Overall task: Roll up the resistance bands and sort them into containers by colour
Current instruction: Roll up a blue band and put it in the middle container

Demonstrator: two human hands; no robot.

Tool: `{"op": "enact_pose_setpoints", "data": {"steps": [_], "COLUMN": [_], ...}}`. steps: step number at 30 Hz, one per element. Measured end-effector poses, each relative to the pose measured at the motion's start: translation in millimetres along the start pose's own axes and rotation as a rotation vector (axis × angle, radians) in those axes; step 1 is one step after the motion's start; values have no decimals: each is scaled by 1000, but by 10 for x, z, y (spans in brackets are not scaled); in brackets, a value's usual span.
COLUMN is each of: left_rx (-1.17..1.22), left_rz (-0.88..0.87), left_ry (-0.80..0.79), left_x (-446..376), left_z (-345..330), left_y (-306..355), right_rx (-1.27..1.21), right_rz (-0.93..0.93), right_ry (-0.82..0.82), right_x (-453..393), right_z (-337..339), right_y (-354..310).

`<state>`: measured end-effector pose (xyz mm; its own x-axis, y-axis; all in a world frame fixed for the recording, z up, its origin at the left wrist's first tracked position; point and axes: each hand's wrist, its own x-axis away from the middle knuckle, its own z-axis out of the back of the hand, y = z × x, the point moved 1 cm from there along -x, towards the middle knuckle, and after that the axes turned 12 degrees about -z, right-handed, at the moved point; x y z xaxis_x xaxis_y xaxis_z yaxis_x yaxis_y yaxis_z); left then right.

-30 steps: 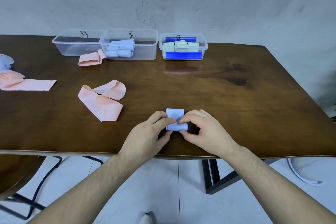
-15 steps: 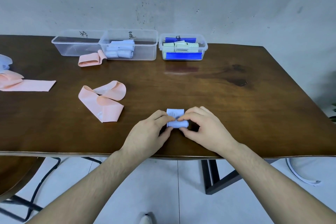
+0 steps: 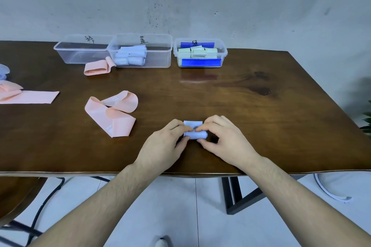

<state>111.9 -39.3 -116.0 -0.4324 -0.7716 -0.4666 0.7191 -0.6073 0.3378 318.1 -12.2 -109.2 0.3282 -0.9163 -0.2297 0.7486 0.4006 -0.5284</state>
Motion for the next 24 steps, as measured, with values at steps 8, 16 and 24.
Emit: {"op": "enact_pose_setpoints", "data": {"steps": [8,16,24], "left_rx": [-45,-4,-13], "left_rz": [-68,-24,-100], "left_ry": [-13,-35,-10], "left_x": [-56,-120,-16], "left_z": [24,28,62], "left_y": [16,-51,33], "right_rx": [-7,43,22], "right_rz": [-33,12,55], "right_ry": [16,-20,11], "right_x": [-67,-127,61], "right_z": [-17,18,67], "right_y": [36,0,5]}}
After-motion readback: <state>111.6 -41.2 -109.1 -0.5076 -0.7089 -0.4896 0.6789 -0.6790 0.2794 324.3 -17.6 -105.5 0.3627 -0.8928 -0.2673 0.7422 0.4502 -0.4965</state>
